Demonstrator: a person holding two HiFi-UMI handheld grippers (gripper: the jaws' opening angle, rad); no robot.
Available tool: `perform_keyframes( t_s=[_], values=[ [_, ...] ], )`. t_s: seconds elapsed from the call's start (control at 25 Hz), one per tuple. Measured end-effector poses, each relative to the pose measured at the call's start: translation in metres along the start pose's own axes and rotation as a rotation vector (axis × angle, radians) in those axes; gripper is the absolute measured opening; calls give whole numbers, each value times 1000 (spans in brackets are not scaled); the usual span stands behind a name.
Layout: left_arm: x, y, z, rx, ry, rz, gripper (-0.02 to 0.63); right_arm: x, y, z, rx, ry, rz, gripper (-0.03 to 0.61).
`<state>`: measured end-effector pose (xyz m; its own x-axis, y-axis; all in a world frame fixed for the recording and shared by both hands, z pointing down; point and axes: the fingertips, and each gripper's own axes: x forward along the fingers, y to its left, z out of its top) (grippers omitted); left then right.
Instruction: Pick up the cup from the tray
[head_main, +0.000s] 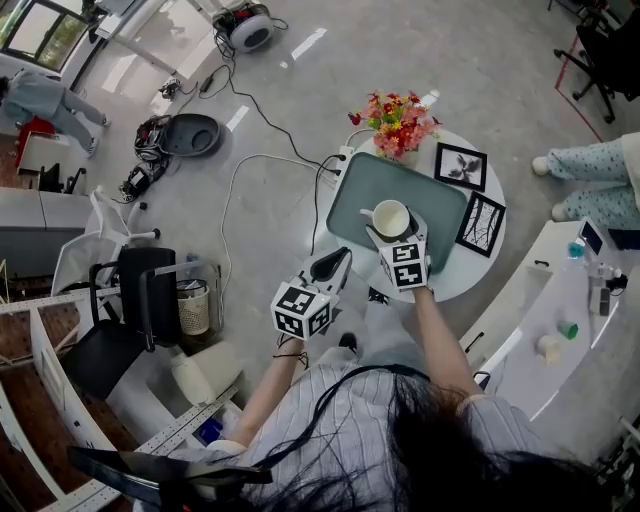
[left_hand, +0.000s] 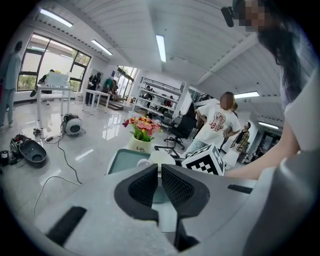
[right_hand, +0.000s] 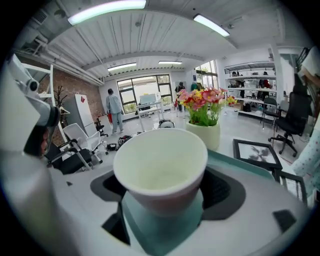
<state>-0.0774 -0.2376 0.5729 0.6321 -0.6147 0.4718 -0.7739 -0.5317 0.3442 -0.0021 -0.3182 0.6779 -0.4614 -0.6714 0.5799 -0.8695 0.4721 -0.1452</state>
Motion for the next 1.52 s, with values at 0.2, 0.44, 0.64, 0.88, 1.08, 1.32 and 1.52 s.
perform_keyframes(
  t_s=[0.2,0.44,0.64,0.88,1.08,1.32,1.52],
  values=[
    [-9,-5,-1,8,-17,1,14,-20,7,18,-7,-63,4,411],
    [-22,-17,-4,21,-40,-5,14,-49,21,37,-4,-114,7,411],
    [-35,-24,-4,29,-64,-13,14,-73,40,54,-13,-152,19,411],
    [-58,-30,-9,52,-83,-19,14,-104,66,61,-37,-178,25,411],
    [-88,-30,-22,60,-98,-17,14,-128,90,59,-24,-199,17,411],
    [-129,-31,-44,41,-112,-21,14,-153,125,53,4,-222,4,411],
    [-159,-40,-57,40,-134,-39,14,-179,154,48,9,-254,-6,411]
  ],
)
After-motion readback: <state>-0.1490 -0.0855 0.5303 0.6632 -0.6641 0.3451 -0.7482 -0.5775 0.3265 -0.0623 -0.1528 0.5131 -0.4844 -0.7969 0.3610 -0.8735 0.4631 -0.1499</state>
